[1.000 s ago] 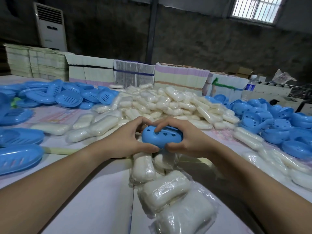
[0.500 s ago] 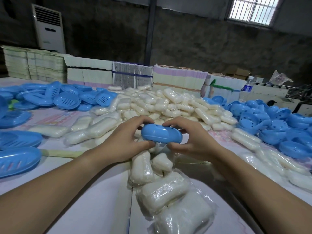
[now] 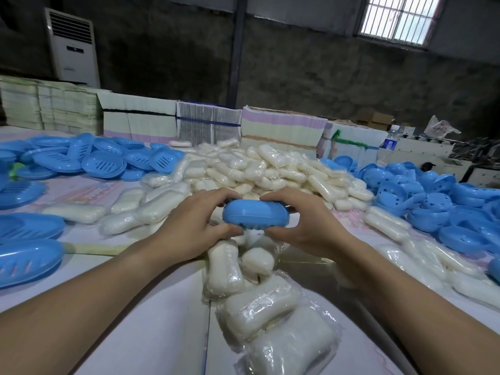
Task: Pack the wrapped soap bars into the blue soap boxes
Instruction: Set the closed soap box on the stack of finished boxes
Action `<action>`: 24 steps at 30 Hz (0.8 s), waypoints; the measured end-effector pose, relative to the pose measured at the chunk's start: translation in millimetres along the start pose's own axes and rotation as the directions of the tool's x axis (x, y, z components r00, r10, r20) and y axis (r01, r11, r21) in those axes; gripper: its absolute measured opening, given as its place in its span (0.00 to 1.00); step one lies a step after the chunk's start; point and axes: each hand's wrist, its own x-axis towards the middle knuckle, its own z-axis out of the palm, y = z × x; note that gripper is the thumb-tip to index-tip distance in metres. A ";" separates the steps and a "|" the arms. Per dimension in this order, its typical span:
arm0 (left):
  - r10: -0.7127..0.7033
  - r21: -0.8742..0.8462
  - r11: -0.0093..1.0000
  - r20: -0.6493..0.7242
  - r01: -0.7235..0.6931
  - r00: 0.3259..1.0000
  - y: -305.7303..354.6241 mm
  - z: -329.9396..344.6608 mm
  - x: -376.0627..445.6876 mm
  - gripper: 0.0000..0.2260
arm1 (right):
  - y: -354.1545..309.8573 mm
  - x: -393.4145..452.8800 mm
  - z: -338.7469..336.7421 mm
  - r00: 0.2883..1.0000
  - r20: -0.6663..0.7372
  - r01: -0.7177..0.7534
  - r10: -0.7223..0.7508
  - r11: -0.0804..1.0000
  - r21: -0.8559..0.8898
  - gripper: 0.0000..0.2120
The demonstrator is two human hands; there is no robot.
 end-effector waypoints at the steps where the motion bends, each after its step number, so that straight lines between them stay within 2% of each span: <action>1: 0.013 0.003 1.000 -0.001 -0.013 1.000 1.2 -0.8 -0.3 0.20 | 1.4 -1.4 -1.7 1.000 0.011 -0.004 0.004 0.998 0.061 0.23; 5: 0.132 0.067 0.989 -0.005 -0.131 0.991 8.5 -1.9 -0.7 0.21 | 2.7 -3.4 -3.9 0.989 0.133 -0.096 0.058 0.950 0.298 0.19; 7: 0.170 0.070 0.983 0.012 -0.171 0.985 11.3 -2.6 -1.9 0.21 | 0.1 -3.7 -2.4 0.979 0.192 -0.125 0.060 0.931 0.343 0.19; 11: 0.191 0.045 0.980 0.042 -0.193 0.981 11.9 -0.5 -2.2 0.21 | -6.1 -5.0 -7.8 0.966 0.241 -0.166 0.097 0.943 0.289 0.19; 14: 0.163 -0.002 0.987 0.093 -0.164 0.982 9.7 2.6 0.0 0.24 | -7.3 -10.2 -18.6 0.959 0.248 -0.171 0.138 0.978 0.117 0.19; 17: 0.106 -0.040 0.994 0.124 -0.102 0.987 2.6 2.7 -0.5 0.26 | -1.2 -27.0 -32.5 0.966 0.142 -0.225 0.217 0.973 0.046 0.21; 20: 0.109 -0.058 0.993 0.085 -0.105 0.990 -4.9 5.1 0.0 0.18 | 12.4 -51.5 -56.8 0.945 -0.024 -0.328 0.327 0.945 -0.010 0.22; 24: 0.127 -0.058 0.991 0.065 -0.123 0.990 -17.7 12.6 1.9 0.17 | 44.1 -90.4 -101.3 0.846 -0.237 -0.524 0.478 0.828 -0.199 0.24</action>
